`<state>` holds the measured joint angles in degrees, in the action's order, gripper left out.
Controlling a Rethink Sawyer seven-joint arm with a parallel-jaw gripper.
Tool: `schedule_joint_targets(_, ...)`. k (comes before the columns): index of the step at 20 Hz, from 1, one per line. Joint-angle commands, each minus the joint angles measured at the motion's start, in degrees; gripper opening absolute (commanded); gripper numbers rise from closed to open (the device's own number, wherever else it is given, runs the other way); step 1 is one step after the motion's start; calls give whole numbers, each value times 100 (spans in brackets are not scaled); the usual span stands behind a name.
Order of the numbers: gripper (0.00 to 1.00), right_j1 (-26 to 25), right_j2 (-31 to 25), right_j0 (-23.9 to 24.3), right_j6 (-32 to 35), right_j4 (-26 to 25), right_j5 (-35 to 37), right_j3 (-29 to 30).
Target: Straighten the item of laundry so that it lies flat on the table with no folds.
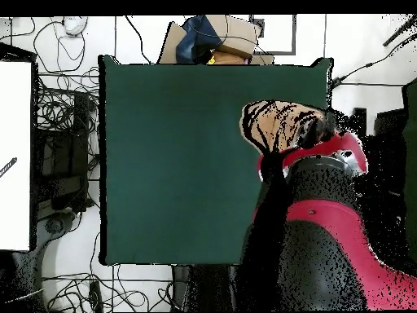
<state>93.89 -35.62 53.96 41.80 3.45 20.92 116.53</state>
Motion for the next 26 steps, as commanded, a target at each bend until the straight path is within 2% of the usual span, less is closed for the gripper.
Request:
schedule_joint_targets(1,0,-560,162,-66,180,-751,1111,424)
schedule_joint_targets(4,0,-1118,300,-435,1231,-1942,1315,-51)
schedule_joint_targets(6,0,-1387,513,-704,1717,-2482,1314,-258)
schedule_joint_targets(9,0,-1833,828,-1060,2116,-2991,1335,-491)
schedule_joint_targets(12,0,-2277,1291,-1475,2568,-3453,1058,-660)
schedule_joint_targets(14,0,-2472,1463,-1570,2624,-3262,844,-600)
schedule_joint_targets(16,0,-2405,1259,-1329,2170,-2709,885,-293)
schedule_joint_targets(18,0,-1964,1037,-1025,1542,-2154,1144,60)
schedule_joint_targets(21,0,-1221,1023,-795,677,-1430,1723,329)
schedule_joint_targets(23,0,-1043,1069,-803,502,-1289,1908,392)
schedule_joint_targets(26,0,-1114,1071,-860,705,-1450,1790,459)
